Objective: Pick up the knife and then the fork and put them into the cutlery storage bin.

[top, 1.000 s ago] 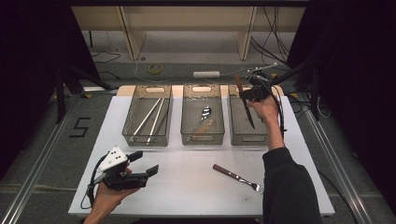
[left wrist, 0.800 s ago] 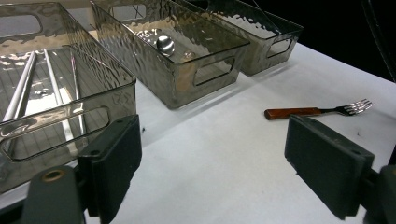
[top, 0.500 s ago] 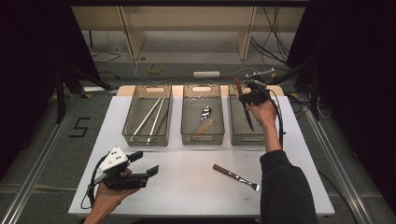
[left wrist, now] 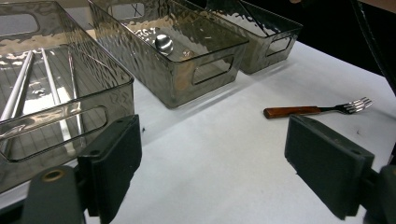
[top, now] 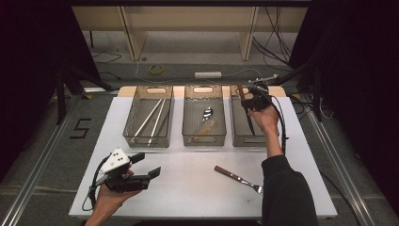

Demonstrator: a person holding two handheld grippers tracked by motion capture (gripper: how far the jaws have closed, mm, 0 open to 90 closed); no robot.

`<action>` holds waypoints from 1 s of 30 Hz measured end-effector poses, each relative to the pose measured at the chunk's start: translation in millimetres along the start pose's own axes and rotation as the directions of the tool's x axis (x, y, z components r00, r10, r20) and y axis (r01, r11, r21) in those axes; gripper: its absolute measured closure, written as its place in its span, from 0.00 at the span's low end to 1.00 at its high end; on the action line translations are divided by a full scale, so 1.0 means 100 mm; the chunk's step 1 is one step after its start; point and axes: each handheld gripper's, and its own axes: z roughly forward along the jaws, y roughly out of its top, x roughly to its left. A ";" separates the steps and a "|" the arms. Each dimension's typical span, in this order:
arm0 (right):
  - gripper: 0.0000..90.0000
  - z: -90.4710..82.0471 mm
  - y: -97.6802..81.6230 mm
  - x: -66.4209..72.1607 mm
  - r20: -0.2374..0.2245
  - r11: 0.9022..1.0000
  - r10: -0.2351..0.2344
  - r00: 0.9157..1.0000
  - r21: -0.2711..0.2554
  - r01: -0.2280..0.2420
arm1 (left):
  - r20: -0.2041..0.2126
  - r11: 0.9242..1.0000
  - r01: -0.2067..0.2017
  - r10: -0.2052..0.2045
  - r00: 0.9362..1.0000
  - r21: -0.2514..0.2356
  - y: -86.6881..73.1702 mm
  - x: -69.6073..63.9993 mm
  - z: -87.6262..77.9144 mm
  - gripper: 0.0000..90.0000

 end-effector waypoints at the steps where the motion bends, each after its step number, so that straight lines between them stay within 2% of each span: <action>1: 0.86 0.00 0.00 0.00 0.000 1.000 0.000 1.000 0.000 0.000 | 0.000 1.000 0.001 -0.001 1.000 0.000 0.00 0.00 0.00 0.20; 11: 0.86 0.08 -0.01 0.05 -0.022 0.999 0.037 0.999 0.009 -0.037 | 0.002 1.000 -0.001 0.001 1.000 0.003 0.00 0.00 0.00 0.20; 16: 0.84 0.13 -0.04 0.04 -0.011 0.997 0.070 0.997 0.032 -0.070 | 0.002 1.000 -0.001 0.001 1.000 0.002 0.00 0.00 0.00 0.20; 18: 0.75 0.15 -0.05 0.02 -0.004 0.993 0.106 0.994 0.057 -0.106 | 0.002 1.000 -0.001 0.001 1.000 0.002 0.00 0.00 0.00 0.20; 19: 0.72 0.14 -0.04 0.00 -0.004 0.990 0.134 0.991 0.053 -0.134 | 0.002 1.000 -0.001 0.001 1.000 0.002 0.00 0.00 0.00 0.20; 20: 0.72 0.14 -0.04 0.00 -0.004 0.990 0.134 0.991 0.053 -0.134 | 0.002 1.000 -0.003 0.003 1.000 0.002 0.00 0.00 0.00 0.20; 21: 0.65 0.10 -0.03 -0.01 -0.019 0.988 0.148 0.989 0.039 -0.147 | 0.002 1.000 -0.003 0.003 1.000 0.001 0.00 0.00 0.00 0.20; 24: 0.60 0.05 -0.02 -0.02 -0.020 0.990 0.139 0.990 0.034 -0.138 | 0.002 1.000 -0.003 0.003 1.000 0.003 0.00 0.00 0.00 0.20; 27: 0.55 -0.01 -0.01 -0.03 -0.043 0.990 0.142 0.989 0.017 -0.142 | 0.002 1.000 0.000 0.000 1.000 0.000 0.00 0.00 0.00 0.20; 30: 0.51 -0.08 -0.02 0.01 -0.062 0.995 0.097 0.993 0.013 -0.097 | 0.001 1.000 -0.006 0.006 1.000 0.001 0.00 -0.01 0.00 0.20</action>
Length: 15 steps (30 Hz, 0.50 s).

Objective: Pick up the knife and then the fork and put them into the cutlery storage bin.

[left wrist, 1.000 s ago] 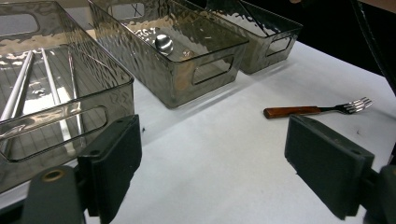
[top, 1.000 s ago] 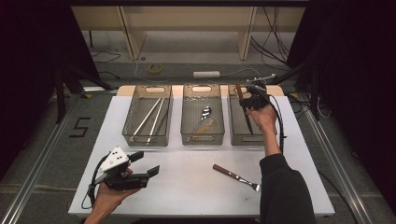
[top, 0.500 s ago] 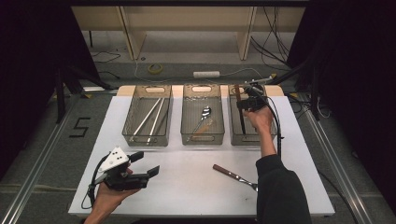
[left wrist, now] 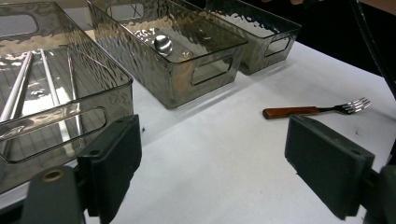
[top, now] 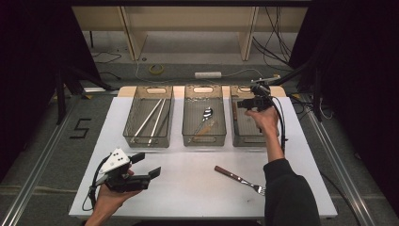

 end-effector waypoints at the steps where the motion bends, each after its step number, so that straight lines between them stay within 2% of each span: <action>1: 0.50 -0.03 0.00 0.02 -0.011 1.000 -0.011 1.000 -0.001 0.011 | 0.000 1.000 0.000 0.000 1.000 0.000 0.00 0.00 0.00 0.20; 4: 0.46 -0.12 -0.02 0.08 -0.051 0.998 -0.064 0.997 0.004 0.064 | -0.001 1.000 0.005 -0.005 1.000 -0.002 0.00 0.00 0.00 0.20; 6: 0.44 -0.19 -0.05 0.12 -0.077 0.995 -0.104 0.992 0.000 0.104 | -0.002 1.000 0.005 -0.005 1.000 0.000 0.00 0.01 0.00 0.20; 9: 0.42 -0.30 -0.11 0.20 -0.118 0.985 -0.169 0.979 0.012 0.171 | -0.001 1.000 0.009 -0.009 1.000 0.001 0.00 0.01 0.00 0.20; 10: 0.42 -0.30 -0.11 0.20 -0.118 0.985 -0.169 0.979 0.012 0.171 | -0.001 1.000 0.009 -0.009 1.000 0.001 0.00 0.01 0.00 0.20; 11: 0.42 -0.37 -0.16 0.26 -0.139 0.978 -0.202 0.969 0.022 0.207 | -0.003 1.000 0.009 -0.009 1.000 0.002 0.00 0.01 0.00 0.20; 13: 0.41 -0.44 -0.21 0.30 -0.165 0.972 -0.227 0.960 0.022 0.234 | -0.002 1.000 0.010 -0.010 1.000 -0.001 0.00 0.01 0.00 0.20; 14: 0.41 -0.44 -0.21 0.30 -0.165 0.972 -0.227 0.960 0.022 0.234 | -0.002 1.000 0.010 -0.010 1.000 -0.001 0.00 0.01 0.00 0.20; 15: 0.41 -0.47 -0.24 0.31 -0.178 0.970 -0.236 0.955 0.020 0.243 | -0.003 1.000 0.009 -0.009 1.000 -0.001 0.00 0.01 0.00 0.20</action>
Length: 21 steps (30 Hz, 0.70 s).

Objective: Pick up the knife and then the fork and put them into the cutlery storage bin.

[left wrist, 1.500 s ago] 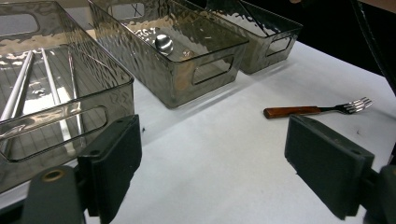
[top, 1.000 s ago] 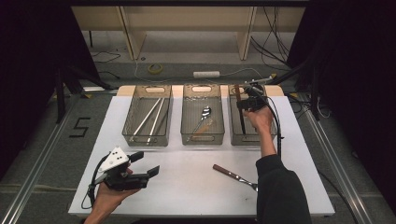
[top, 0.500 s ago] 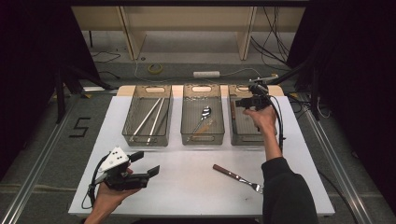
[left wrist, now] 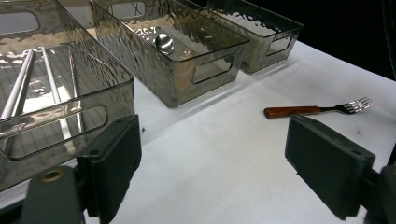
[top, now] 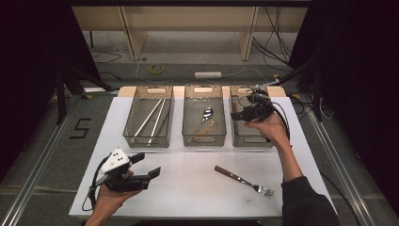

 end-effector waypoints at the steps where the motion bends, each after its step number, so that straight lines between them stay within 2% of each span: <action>1: 0.41 -0.04 -0.05 0.05 -0.016 1.000 -0.021 1.000 -0.002 0.021 | -0.001 1.000 -0.001 0.001 1.000 0.002 0.00 0.00 0.00 0.20; 10: 0.38 -0.13 -0.26 0.21 -0.056 0.995 -0.095 0.994 0.010 0.096 | -0.001 1.000 0.002 -0.002 1.000 0.003 0.00 0.00 0.00 0.20; 11: 0.37 -0.15 -0.31 0.25 -0.070 0.993 -0.118 0.991 0.015 0.120 | -0.001 1.000 0.004 -0.004 1.000 0.002 0.00 0.00 0.00 0.20; 12: 0.37 -0.15 -0.31 0.25 -0.070 0.993 -0.118 0.991 0.015 0.120 | -0.002 1.000 0.003 -0.003 1.000 0.003 -0.01 0.01 0.00 0.20; 13: 0.36 -0.16 -0.36 0.30 -0.073 0.990 -0.137 0.988 0.021 0.138 | -0.002 1.000 0.003 -0.003 1.000 0.005 -0.01 0.01 0.00 0.20; 21: 0.35 -0.15 -0.56 0.43 -0.083 0.983 -0.175 0.981 0.038 0.179 | -0.002 1.000 0.004 -0.004 1.000 0.002 -0.01 0.01 0.00 0.20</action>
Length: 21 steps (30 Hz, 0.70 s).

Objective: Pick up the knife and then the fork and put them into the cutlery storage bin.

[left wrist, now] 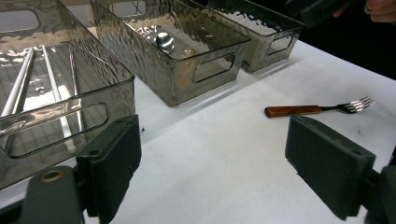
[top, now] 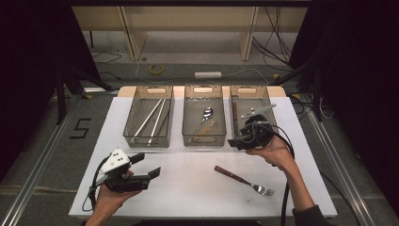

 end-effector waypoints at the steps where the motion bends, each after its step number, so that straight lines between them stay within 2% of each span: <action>1: 0.35 0.00 -0.02 0.02 -0.012 1.000 -0.001 1.000 0.007 0.001 | 0.001 1.000 -0.003 0.003 1.000 0.002 0.00 0.00 0.00 0.20; 3: 0.35 0.01 -0.05 0.06 -0.013 0.999 -0.030 0.999 0.037 0.031 | 0.001 1.000 -0.005 0.005 1.000 0.004 0.00 0.00 0.01 0.20; 6: 0.36 0.00 -0.09 0.11 -0.036 0.998 -0.043 0.998 0.052 0.045 | 0.001 1.000 -0.005 0.005 1.000 0.002 0.00 -0.01 0.00 0.20; 11: 0.36 0.05 -0.16 0.17 -0.061 0.990 -0.087 0.994 0.109 0.093 | 0.002 1.000 -0.009 0.009 1.000 0.003 0.00 -0.01 0.00 0.20; 15: 0.35 0.08 -0.23 0.19 -0.079 0.983 -0.099 0.992 0.150 0.110 | 0.003 1.000 -0.010 0.010 1.000 0.000 0.00 -0.01 0.00 0.20; 21: 0.35 0.17 -0.33 0.20 -0.075 0.968 -0.106 0.991 0.220 0.120 | 0.004 1.000 -0.014 0.014 1.000 0.001 0.00 -0.02 -0.01 0.20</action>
